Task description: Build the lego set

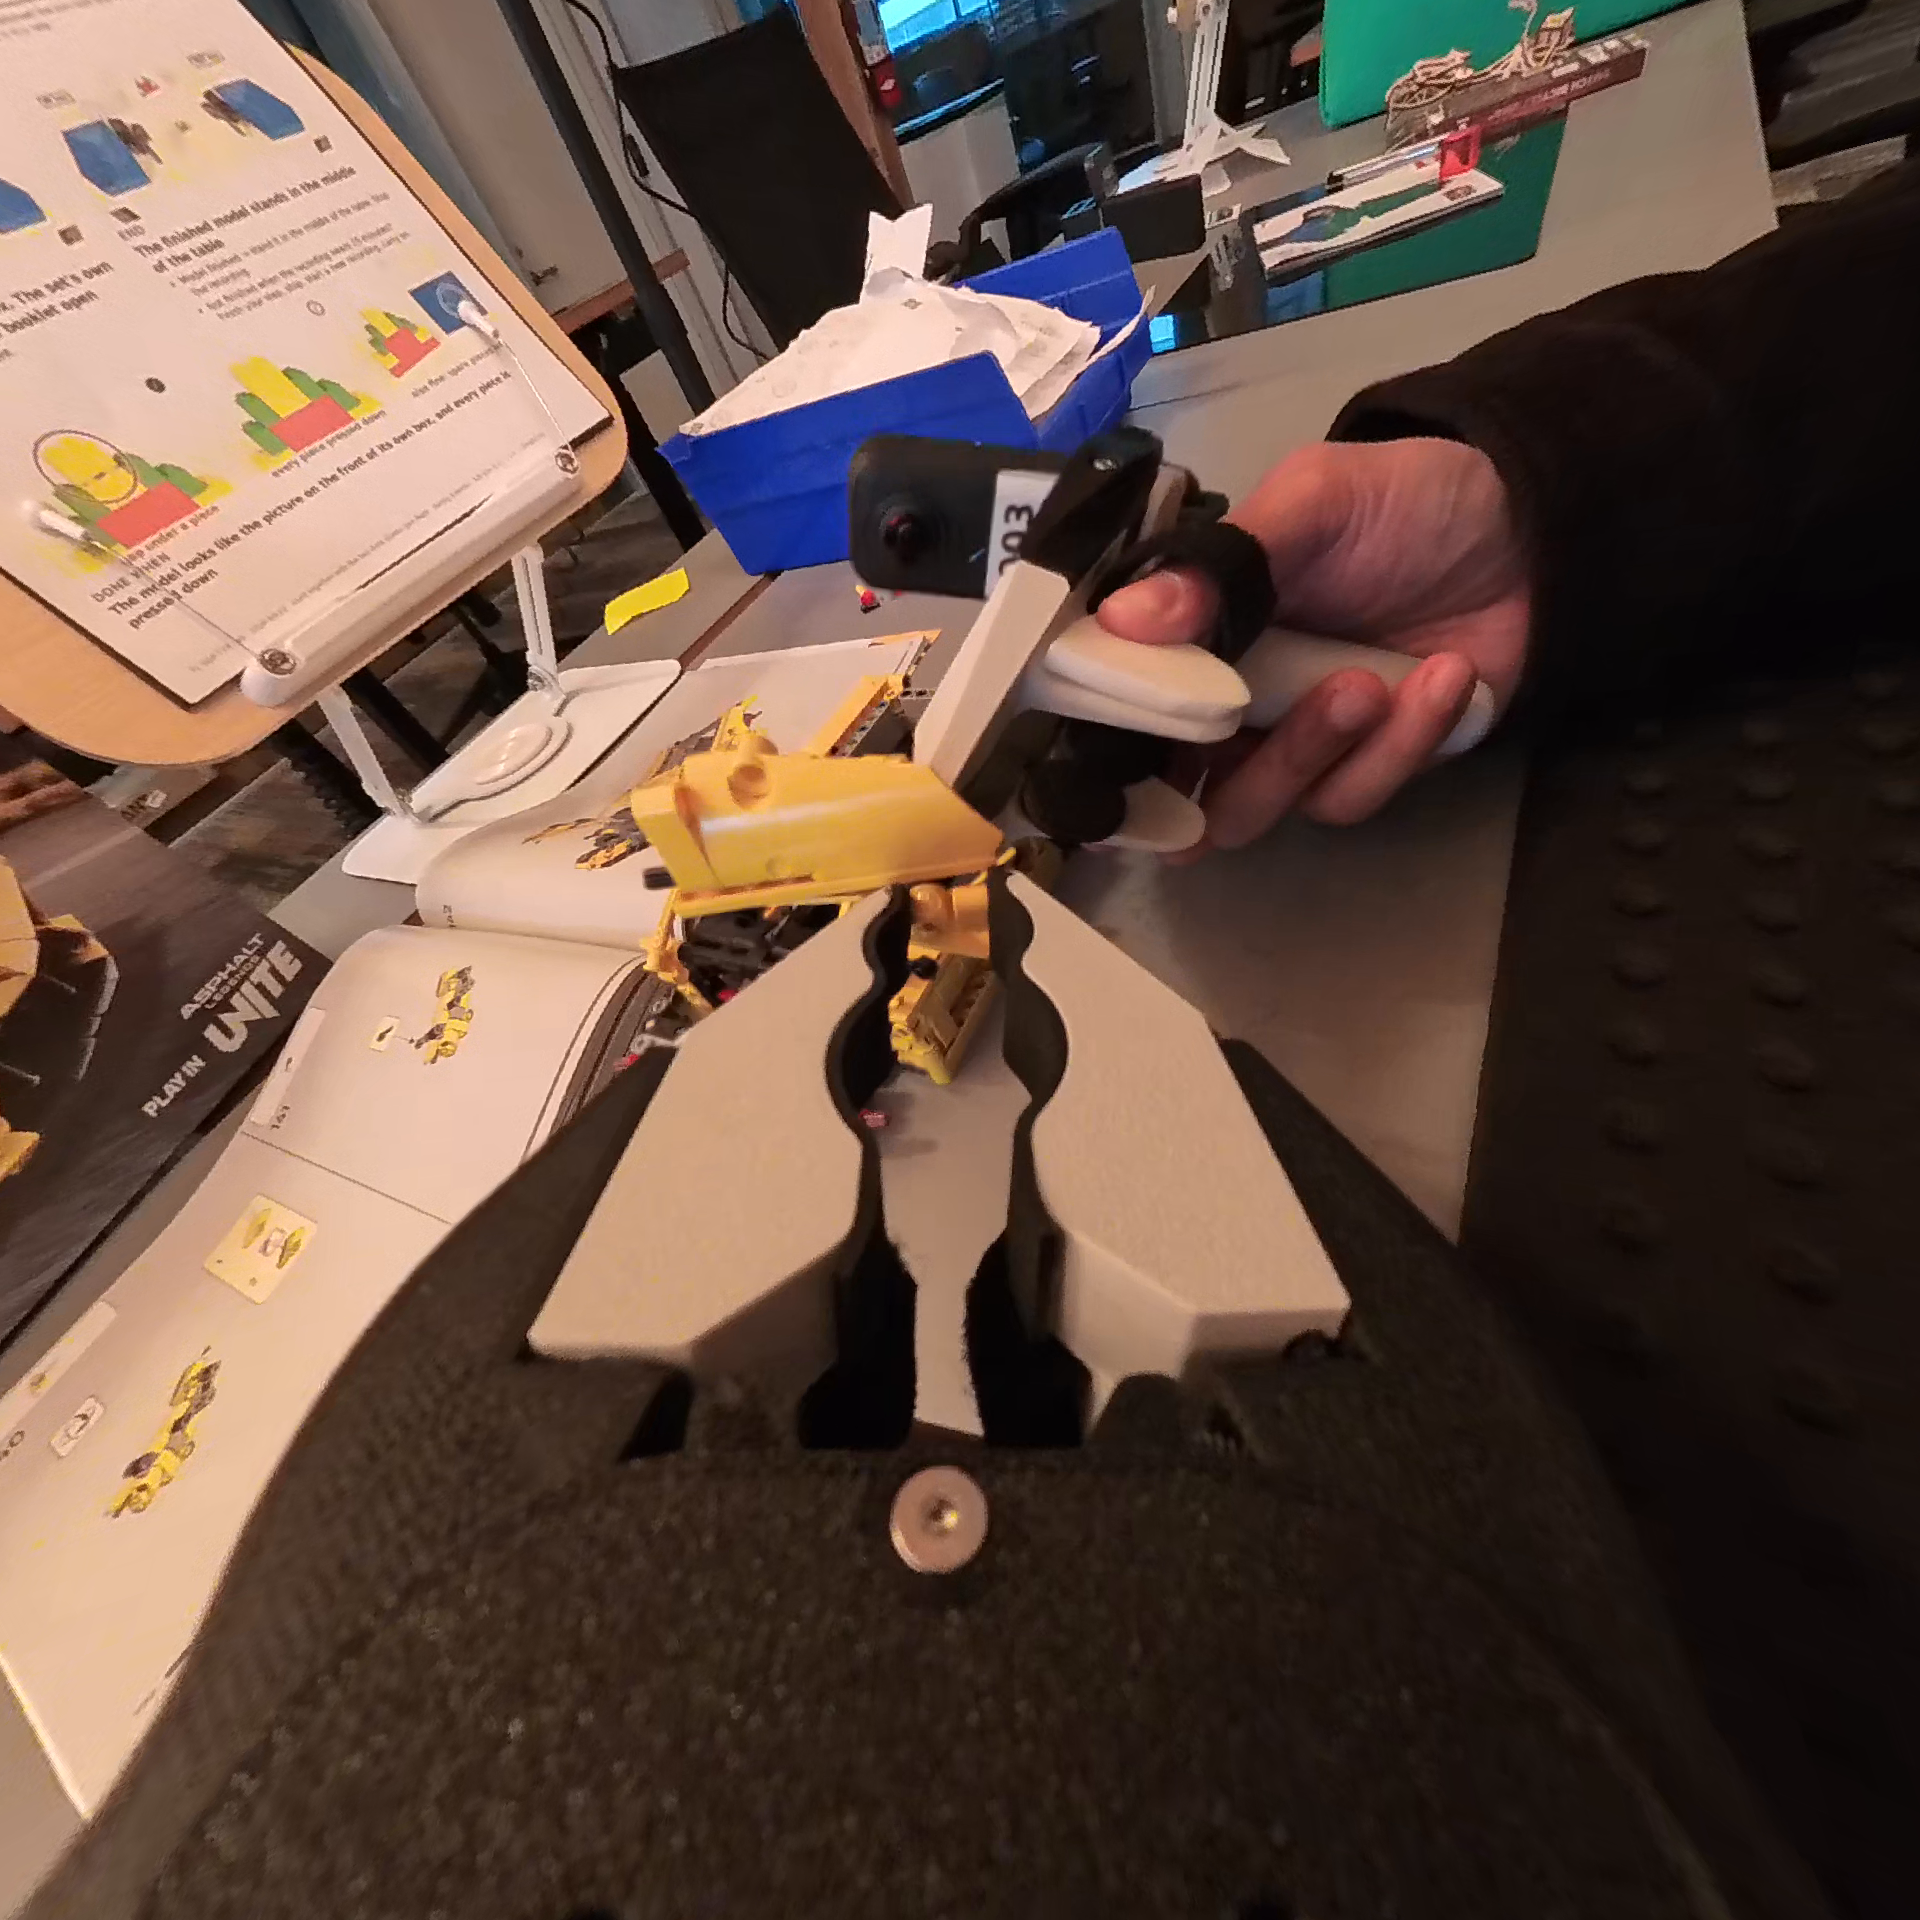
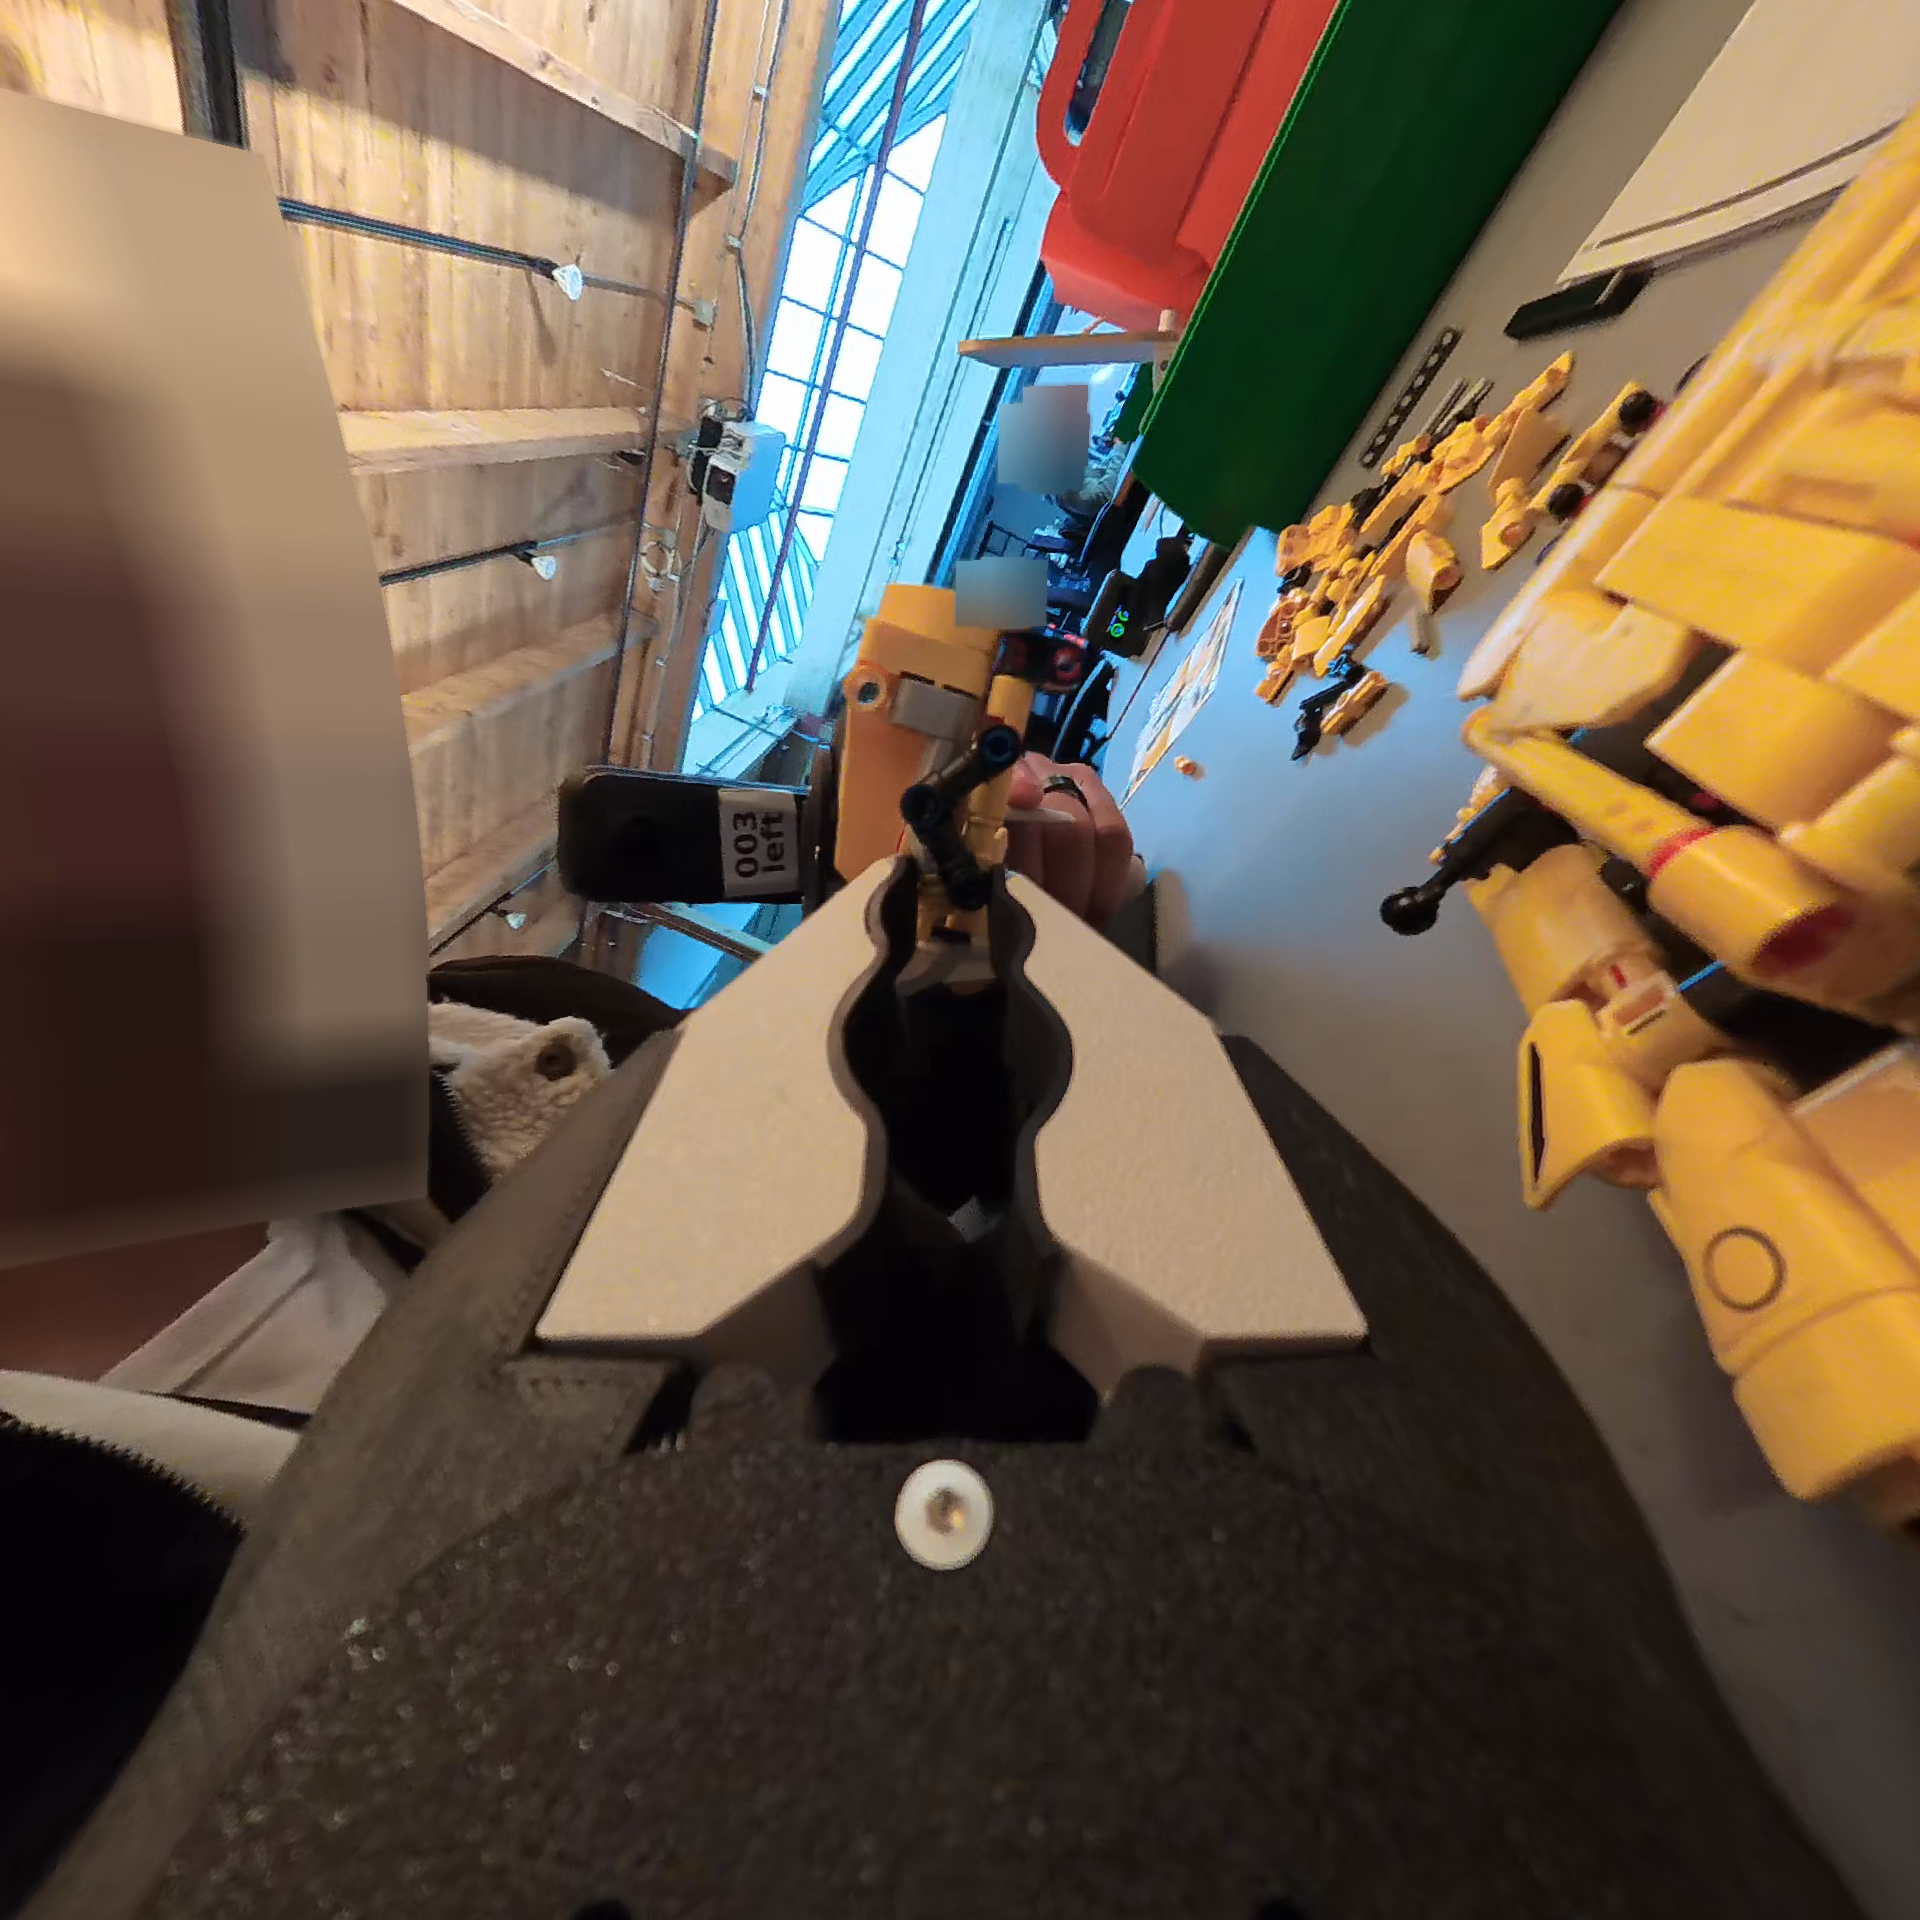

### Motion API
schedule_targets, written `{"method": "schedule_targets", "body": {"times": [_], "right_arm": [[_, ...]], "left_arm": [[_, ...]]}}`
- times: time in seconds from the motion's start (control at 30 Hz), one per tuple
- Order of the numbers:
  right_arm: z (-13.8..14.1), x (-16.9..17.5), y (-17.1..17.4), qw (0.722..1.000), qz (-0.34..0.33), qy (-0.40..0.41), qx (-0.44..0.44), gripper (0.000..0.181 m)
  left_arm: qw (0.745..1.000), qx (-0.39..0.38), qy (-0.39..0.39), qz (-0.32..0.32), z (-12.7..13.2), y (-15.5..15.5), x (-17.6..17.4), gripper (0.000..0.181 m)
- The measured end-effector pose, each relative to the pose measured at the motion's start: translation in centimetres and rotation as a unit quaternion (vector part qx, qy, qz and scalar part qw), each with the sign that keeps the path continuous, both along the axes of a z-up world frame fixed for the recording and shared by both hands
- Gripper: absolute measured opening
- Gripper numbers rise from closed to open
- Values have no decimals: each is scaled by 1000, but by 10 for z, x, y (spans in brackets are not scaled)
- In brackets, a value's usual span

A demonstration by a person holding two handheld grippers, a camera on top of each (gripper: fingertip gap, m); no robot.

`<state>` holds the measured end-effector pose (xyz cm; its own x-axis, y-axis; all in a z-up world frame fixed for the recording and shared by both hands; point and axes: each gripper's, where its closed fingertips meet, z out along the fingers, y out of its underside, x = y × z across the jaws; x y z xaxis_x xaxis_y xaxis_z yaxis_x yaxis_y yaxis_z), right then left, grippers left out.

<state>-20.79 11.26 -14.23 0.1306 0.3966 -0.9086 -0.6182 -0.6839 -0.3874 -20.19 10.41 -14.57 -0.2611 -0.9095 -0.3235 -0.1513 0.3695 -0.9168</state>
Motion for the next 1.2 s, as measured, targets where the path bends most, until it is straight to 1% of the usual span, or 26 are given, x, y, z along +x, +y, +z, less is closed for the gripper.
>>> {"method": "schedule_targets", "body": {"times": [0.1,0.2,0.33,0.53,0.97,1.07,1.13,1.2], "right_arm": [[1,1,0,1000,-2,3,1,12],[5,2,-2,999,8,32,1,12],[8,1,-2,999,13,37,8,12],[9,1,-3,999,16,44,7,13],[12,5,-4,998,19,51,10,13],[13,10,-4,999,13,45,15,13],[12,19,-5,999,2,27,21,13],[11,31,-8,999,-18,2,27,13]], "left_arm": [[1000,-13,0,2,1,0,1,15],[1000,-27,-11,-3,5,-1,1,15],[999,-44,-19,-6,8,-1,0,15],[999,-38,-26,-3,9,-2,-1,15],[998,-61,-26,2,10,0,-2,19],[997,-72,0,6,0,8,-9,19],[994,-87,59,2,-21,15,-16,24],[986,-114,124,2,-46,19,-20,27]]}}
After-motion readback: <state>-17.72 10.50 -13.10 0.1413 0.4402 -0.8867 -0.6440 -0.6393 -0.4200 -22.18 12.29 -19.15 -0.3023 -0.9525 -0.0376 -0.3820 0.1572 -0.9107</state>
